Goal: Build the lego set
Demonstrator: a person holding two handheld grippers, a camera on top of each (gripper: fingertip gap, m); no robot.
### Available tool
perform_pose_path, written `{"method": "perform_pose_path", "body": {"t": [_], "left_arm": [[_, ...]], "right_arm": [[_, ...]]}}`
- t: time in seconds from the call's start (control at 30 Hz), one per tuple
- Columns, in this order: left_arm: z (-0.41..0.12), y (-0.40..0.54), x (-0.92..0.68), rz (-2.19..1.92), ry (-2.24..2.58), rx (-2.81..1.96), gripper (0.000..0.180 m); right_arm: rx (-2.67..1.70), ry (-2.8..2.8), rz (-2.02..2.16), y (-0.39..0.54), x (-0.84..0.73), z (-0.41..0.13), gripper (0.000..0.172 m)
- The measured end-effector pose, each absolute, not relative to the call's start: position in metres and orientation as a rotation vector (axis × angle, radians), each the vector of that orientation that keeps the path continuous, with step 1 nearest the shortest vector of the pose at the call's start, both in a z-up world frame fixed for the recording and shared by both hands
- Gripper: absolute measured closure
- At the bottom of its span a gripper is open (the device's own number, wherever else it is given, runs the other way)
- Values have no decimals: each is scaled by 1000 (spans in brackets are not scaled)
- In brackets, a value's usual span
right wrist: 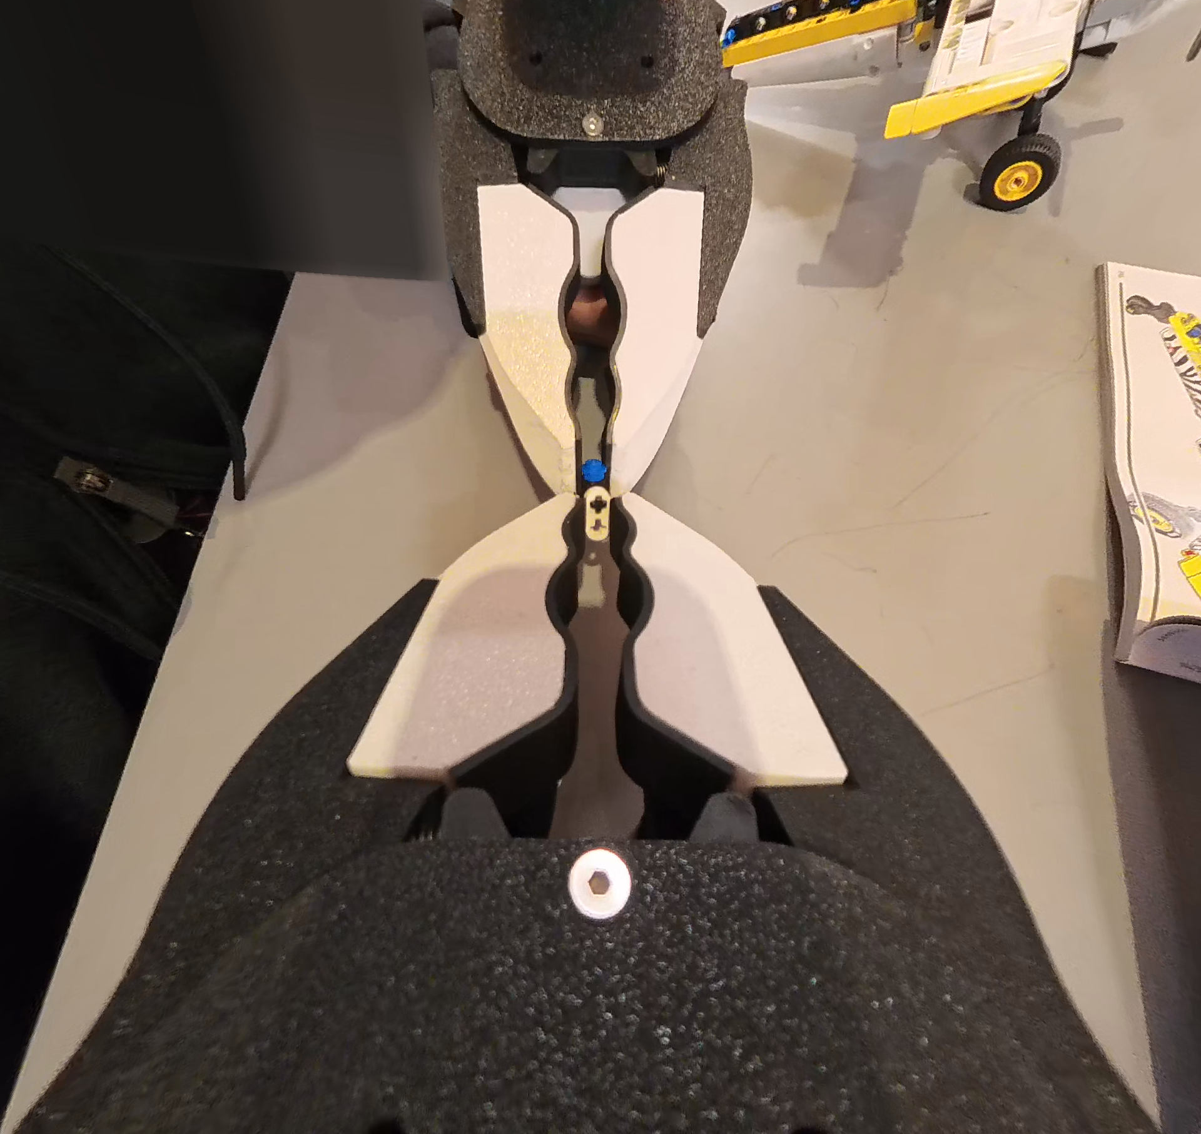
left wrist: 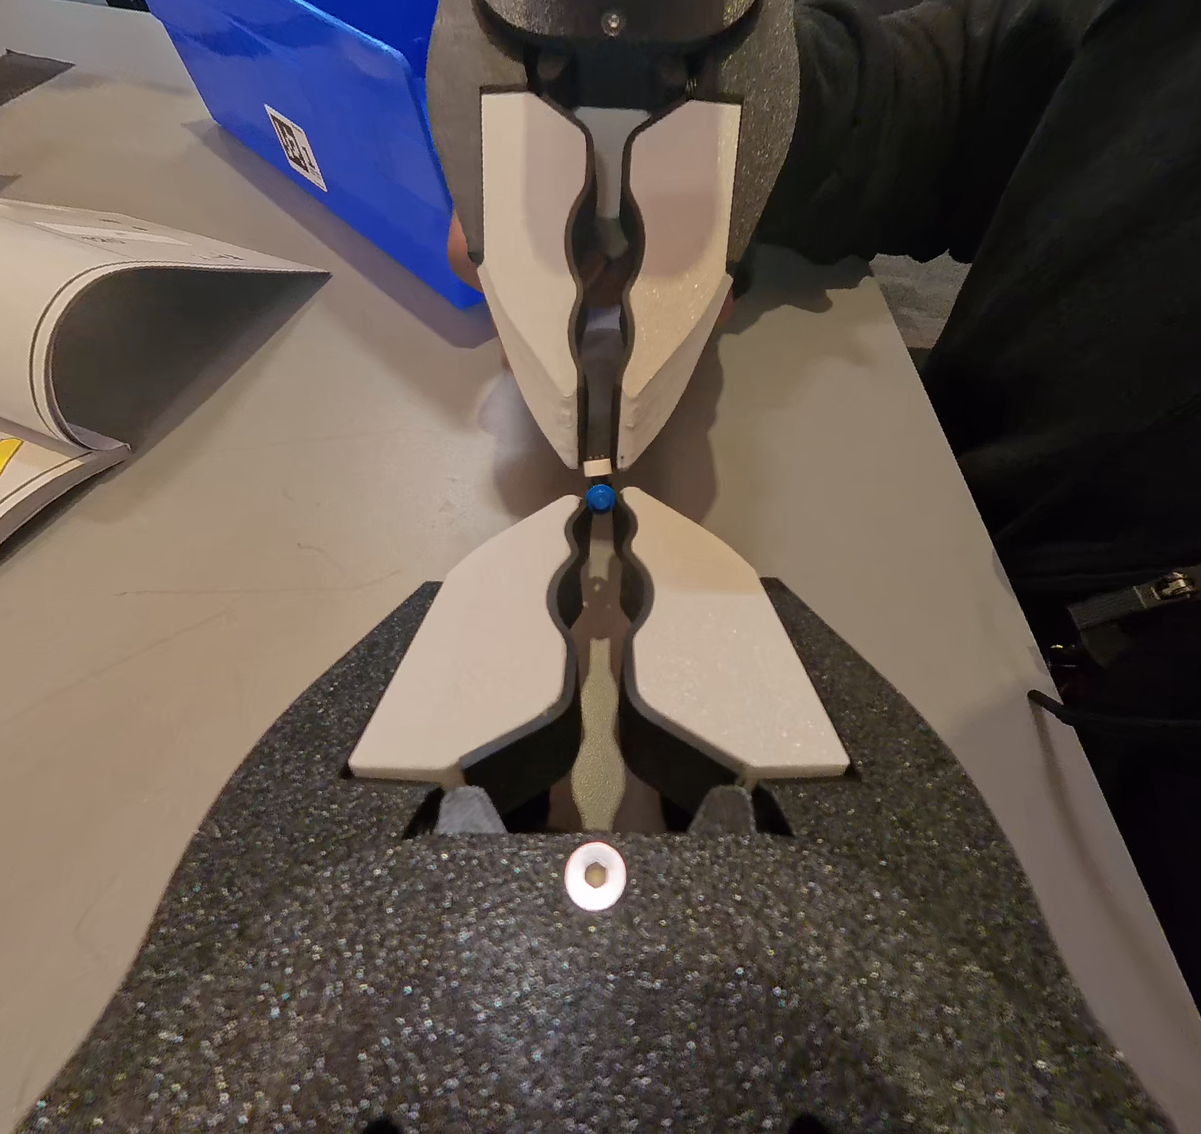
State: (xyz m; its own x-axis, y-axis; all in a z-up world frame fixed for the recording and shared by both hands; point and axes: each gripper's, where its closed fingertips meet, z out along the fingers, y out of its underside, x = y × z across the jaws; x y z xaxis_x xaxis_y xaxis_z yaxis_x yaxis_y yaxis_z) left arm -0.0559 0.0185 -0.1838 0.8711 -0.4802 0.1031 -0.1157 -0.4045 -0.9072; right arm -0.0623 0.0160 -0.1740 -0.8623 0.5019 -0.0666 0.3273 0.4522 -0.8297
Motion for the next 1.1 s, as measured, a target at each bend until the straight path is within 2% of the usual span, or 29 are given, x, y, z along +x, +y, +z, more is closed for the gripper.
{"method": "perform_pose_path", "body": {"t": [1.1], "left_arm": [[-197, 19, -50, -349, 520, -2049, 174]], "right_arm": [[-824, -2581, 1400, 10, -57, -191, 165]]}}
